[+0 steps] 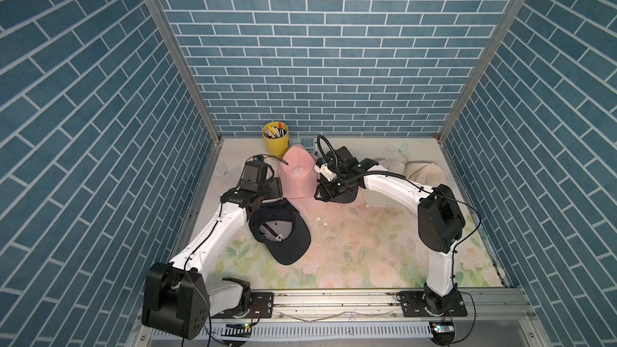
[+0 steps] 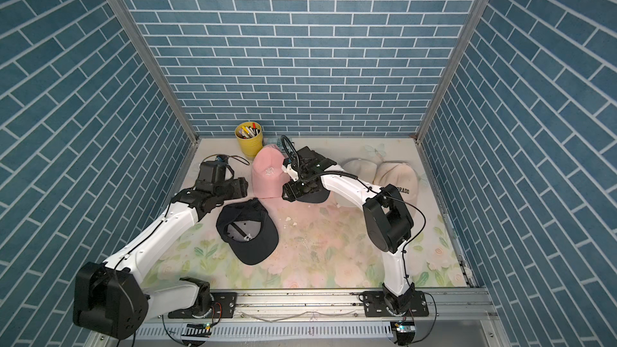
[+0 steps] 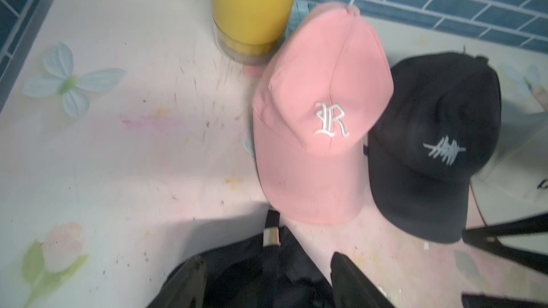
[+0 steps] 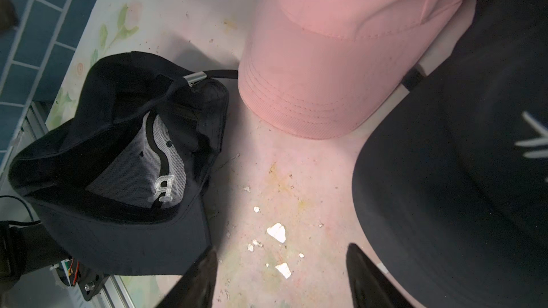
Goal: Open the adjustable buckle of the baseball cap
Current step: Place the baseball cap at the center of the board, then pick up the baseball cap from the center of the board.
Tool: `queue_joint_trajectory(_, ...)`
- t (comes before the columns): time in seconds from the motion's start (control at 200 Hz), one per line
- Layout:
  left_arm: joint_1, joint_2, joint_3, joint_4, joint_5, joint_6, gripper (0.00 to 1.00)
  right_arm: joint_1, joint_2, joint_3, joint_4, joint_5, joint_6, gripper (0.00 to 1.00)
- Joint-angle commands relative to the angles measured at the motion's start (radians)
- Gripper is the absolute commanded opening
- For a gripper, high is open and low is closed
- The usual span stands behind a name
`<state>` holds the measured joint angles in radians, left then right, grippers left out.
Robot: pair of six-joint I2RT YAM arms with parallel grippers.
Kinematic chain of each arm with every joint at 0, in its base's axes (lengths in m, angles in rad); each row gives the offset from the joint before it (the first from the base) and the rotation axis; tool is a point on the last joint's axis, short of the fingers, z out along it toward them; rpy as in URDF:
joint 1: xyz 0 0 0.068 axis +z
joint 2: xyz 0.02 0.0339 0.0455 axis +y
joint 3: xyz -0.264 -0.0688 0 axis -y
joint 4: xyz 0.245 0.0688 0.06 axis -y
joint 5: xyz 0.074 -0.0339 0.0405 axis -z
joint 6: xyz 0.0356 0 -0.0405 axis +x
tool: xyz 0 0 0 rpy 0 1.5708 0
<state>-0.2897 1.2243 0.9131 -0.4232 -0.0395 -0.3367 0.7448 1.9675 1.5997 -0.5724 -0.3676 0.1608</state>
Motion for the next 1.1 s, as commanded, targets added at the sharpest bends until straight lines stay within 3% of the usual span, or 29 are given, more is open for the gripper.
queue_joint_trajectory(0.0,-0.066,0.0,-0.013,-0.157,-0.082,-0.041,0.71,-0.007,-0.03,-0.019,0.011,0.032,0.002,0.69)
queue_joint_trajectory(0.205,-0.146,0.088,-0.015,-0.218,-0.143,-0.087,0.7,-0.029,-0.117,-0.117,0.055,0.14,-0.001,0.7)
queue_joint_trajectory(0.365,-0.163,0.227,0.038,-0.271,-0.236,-0.076,0.69,-0.055,-0.172,-0.164,0.06,0.182,0.0,0.7)
queue_joint_trajectory(0.7,-0.17,0.336,0.099,-0.297,-0.343,-0.087,0.64,-0.077,-0.22,-0.233,0.091,0.2,0.008,0.71)
queue_joint_trajectory(0.775,-0.17,0.331,0.102,-0.306,-0.366,-0.09,0.57,-0.083,-0.219,-0.234,0.096,0.204,0.008,0.71)
queue_joint_trajectory(0.98,-0.171,0.309,0.123,-0.335,-0.366,-0.104,0.14,-0.103,-0.204,-0.211,0.103,0.18,0.004,0.7)
queue_joint_trajectory(1.095,-0.19,0.274,0.164,-0.366,-0.364,-0.102,0.0,-0.106,-0.201,-0.194,0.108,0.156,-0.009,0.7)
